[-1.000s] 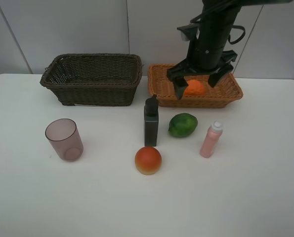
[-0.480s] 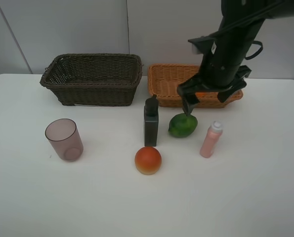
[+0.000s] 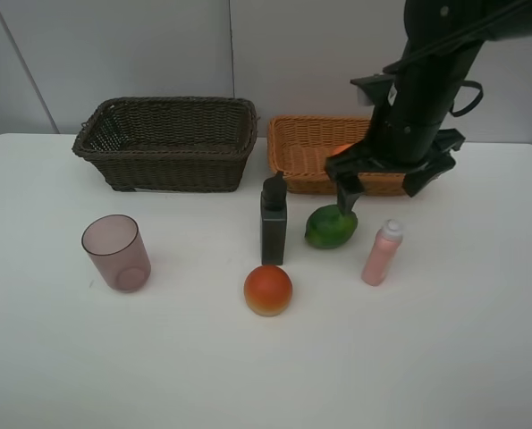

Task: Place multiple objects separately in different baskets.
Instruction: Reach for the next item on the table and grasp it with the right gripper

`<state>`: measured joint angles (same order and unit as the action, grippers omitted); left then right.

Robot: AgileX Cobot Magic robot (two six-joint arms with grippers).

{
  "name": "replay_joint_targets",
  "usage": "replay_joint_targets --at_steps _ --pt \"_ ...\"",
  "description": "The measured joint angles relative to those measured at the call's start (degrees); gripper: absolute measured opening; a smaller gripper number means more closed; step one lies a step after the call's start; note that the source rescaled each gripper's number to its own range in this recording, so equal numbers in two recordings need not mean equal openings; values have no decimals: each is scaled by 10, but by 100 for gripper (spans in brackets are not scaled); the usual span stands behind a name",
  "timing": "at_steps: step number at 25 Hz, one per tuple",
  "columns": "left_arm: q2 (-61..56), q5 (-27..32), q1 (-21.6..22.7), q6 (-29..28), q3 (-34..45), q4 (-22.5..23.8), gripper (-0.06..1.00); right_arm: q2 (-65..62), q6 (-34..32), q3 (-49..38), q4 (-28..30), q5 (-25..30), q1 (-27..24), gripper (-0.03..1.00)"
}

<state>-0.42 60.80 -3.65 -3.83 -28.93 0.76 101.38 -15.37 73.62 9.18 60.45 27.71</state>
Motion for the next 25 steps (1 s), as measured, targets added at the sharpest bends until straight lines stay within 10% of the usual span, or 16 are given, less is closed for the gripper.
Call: replay_joint_targets --at_steps 25 --pt "0 0 0 0 0 0 100 11 -220 -134 -29 -134 -36 100"
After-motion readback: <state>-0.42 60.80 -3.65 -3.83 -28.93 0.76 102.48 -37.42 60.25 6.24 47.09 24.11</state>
